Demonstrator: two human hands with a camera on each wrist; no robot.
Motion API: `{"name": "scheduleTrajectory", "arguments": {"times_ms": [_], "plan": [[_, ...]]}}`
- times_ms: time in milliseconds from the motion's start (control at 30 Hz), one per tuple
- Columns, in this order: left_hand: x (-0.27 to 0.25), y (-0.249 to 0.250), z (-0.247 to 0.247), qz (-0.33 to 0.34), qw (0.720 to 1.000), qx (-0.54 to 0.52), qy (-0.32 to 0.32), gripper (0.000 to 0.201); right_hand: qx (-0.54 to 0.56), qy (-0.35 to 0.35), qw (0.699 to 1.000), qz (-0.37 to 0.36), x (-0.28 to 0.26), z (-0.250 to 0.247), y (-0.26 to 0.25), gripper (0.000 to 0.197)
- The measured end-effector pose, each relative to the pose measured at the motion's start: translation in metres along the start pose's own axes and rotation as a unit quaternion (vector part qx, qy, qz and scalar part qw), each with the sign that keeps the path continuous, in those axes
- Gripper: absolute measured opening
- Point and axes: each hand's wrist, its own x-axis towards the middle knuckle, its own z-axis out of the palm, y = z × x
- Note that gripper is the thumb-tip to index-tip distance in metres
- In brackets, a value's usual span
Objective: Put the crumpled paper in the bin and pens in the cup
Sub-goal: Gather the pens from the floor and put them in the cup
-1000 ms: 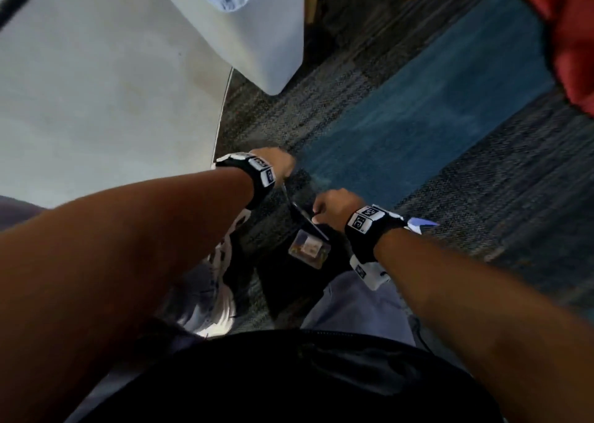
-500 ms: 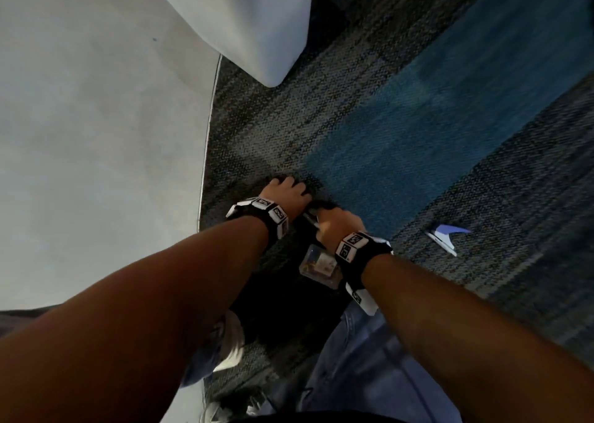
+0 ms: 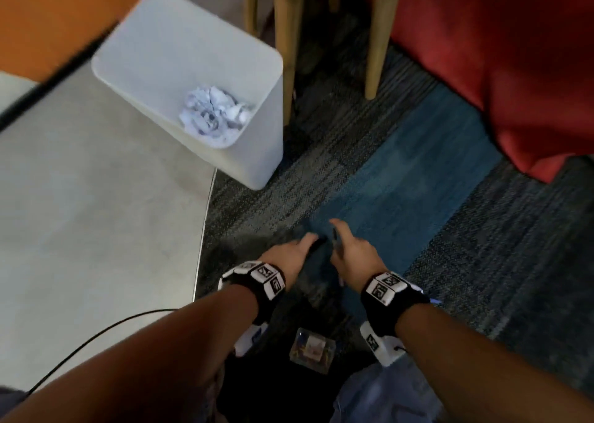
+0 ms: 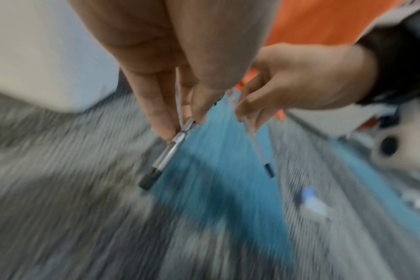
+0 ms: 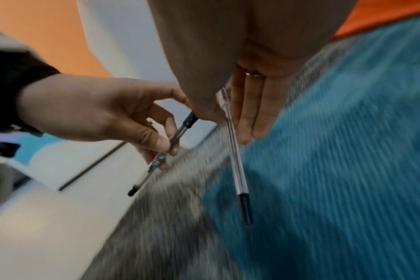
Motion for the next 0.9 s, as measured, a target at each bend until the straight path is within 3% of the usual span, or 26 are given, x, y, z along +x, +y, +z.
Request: {"name": "scheduleTrajectory", "arguments": {"times_ms": [167,333,500,600,667,767,900], "plan": [[-0.017,0.054,-0.082,0.059,0.993,-0.022,0.103,0.090,0.045,0.124,0.990,-0.057,-0.003,-0.084,-0.047,0.070],[-0.046,0.098,-0.171,0.146,0.953,-0.039,0.262,0.081,0.100,0.297,0.940,-0.132,-0.013,-0.182,-0.105,0.068],[-0.071,0.135,-0.260,0.202,0.880,-0.116,0.414,0.072,0.158,0.494,0.824,-0.229,-0.028,-0.299,-0.167,0.057],[-0.086,0.159,-0.309,0.224,0.838,-0.157,0.473,0.067,0.185,0.580,0.744,-0.274,-0.034,-0.369,-0.203,0.055],[-0.095,0.172,-0.337,0.246,0.811,-0.179,0.500,0.064,0.167,0.623,0.708,-0.288,-0.031,-0.406,-0.222,0.055],[-0.100,0.186,-0.371,0.258,0.790,-0.191,0.522,0.060,0.114,0.638,0.711,-0.273,-0.017,-0.442,-0.236,0.056],[-0.100,0.200,-0.400,0.252,0.774,-0.191,0.548,0.057,0.023,0.574,0.787,-0.225,0.005,-0.455,-0.238,0.054]]}}
